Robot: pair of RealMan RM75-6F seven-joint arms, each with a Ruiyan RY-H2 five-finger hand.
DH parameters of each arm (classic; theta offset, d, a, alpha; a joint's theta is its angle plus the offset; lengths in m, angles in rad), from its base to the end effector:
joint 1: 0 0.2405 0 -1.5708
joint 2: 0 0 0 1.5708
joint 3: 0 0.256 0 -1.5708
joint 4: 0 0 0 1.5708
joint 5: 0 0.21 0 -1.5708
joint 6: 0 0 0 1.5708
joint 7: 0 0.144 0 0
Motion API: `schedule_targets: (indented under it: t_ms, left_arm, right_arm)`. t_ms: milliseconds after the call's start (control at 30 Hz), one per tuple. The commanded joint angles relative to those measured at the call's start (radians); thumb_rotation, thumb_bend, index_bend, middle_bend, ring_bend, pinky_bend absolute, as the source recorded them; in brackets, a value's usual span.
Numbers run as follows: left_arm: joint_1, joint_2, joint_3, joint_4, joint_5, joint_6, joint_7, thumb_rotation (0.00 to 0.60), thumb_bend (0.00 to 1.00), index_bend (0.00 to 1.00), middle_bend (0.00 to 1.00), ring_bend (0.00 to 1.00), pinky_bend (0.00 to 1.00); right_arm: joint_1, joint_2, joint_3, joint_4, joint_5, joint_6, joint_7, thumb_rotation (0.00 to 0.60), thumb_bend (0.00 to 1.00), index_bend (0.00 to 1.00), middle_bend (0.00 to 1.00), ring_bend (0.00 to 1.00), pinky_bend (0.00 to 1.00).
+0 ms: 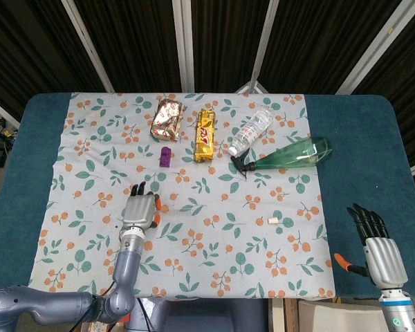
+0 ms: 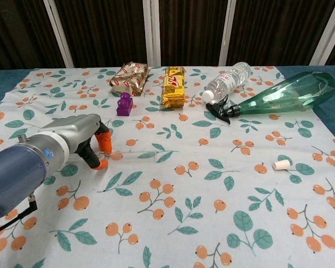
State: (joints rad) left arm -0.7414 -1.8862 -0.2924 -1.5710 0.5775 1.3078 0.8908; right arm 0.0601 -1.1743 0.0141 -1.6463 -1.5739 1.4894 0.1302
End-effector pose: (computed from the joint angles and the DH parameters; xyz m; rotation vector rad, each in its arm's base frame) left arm -0.1147 0.3003 -0.0795 -1.5818 -1.1813 -0.6342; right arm -0.2955 -0.1647 0.1307 1.3745 -1.0850 1.0706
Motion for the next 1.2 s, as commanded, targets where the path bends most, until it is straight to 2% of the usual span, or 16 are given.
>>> schedule_targets:
  t_ms: [33,400,533,833,1200]
  left_arm:
    - [0.001,0.001,-0.001,-0.003,0.013,0.003,-0.015,0.600,0.49,0.58,0.39,0.00,0.00]
    - [0.001,0.023,-0.011,-0.041,0.077,0.006,-0.075,0.600,0.51,0.58,0.40,0.00,0.00]
    - [0.013,0.034,-0.019,-0.059,0.130,0.006,-0.146,0.600,0.51,0.58,0.40,0.00,0.00]
    - [0.053,0.058,0.011,-0.048,0.249,0.010,-0.277,0.600,0.52,0.62,0.49,0.05,0.00]
    - [0.092,0.112,0.030,-0.039,0.319,-0.049,-0.416,0.600,0.52,0.62,0.49,0.05,0.00]
  right_arm:
    - [0.000,0.000,0.000,0.000,0.000,0.000,0.001,0.600,0.23,0.00,0.00,0.00,0.00]
    - [-0.001,0.001,0.000,0.001,-0.003,0.004,0.003,0.600,0.24,0.00,0.00,0.00,0.00]
    - [-0.002,0.001,0.000,0.001,-0.003,0.004,0.004,0.600,0.23,0.00,0.00,0.00,0.00]
    - [-0.002,0.002,-0.001,0.002,-0.005,0.005,0.001,0.600,0.24,0.00,0.00,0.00,0.00]
    - [0.001,-0.005,-0.002,0.002,-0.016,0.006,-0.044,0.600,0.24,0.00,0.00,0.00,0.00]
